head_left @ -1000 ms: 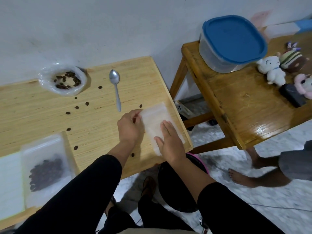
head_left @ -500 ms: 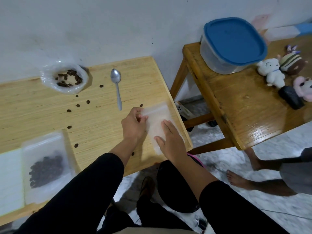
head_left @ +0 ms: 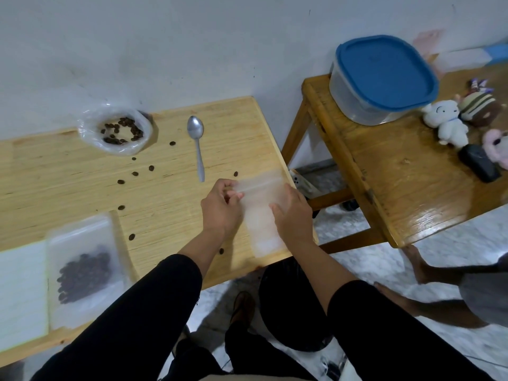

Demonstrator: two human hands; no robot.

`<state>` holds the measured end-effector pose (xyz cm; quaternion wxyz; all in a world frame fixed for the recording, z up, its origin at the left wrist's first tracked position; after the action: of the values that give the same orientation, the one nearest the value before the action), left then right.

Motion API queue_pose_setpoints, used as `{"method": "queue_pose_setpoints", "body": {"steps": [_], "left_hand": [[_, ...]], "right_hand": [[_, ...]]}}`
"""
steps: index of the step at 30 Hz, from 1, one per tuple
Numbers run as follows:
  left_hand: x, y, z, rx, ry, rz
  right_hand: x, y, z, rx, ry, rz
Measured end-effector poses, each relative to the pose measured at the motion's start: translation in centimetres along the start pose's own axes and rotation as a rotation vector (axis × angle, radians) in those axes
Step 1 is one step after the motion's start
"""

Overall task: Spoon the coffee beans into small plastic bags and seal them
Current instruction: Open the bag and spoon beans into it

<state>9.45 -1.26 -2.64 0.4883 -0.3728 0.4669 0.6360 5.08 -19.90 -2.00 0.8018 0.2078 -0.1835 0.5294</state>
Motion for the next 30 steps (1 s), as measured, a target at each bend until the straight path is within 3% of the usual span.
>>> {"method": "queue_pose_setpoints", "body": {"steps": [10,23,30], "left_hand": [[0.2,0.0,0.0,-0.024,-0.021,0.043],[0.7,-0.5,0.0,-0.011,-0.037,0.068],[-1.6,-1.4,3.1,-0.095,0.005,0.016]], "right_hand": [[-0.3,-0.1,2.2,-0.168,-0.13,-0.049],[-1.3,-0.8,1.6,-0.059,-0.211,-0.139],[1.9,-1.6,1.3,0.102,-0.433,-0.025]]}}
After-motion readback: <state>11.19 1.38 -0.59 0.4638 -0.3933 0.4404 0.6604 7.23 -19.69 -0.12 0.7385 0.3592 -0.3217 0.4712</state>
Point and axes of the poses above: each hand's wrist, its own y-axis away from the middle knuckle, its own z-axis out of the back of the hand, x = y × z, the point moved 10 cm from there along -y, towards the middle knuckle, and after that the axes turned 6 degrees about y, right-handed, at the moved point
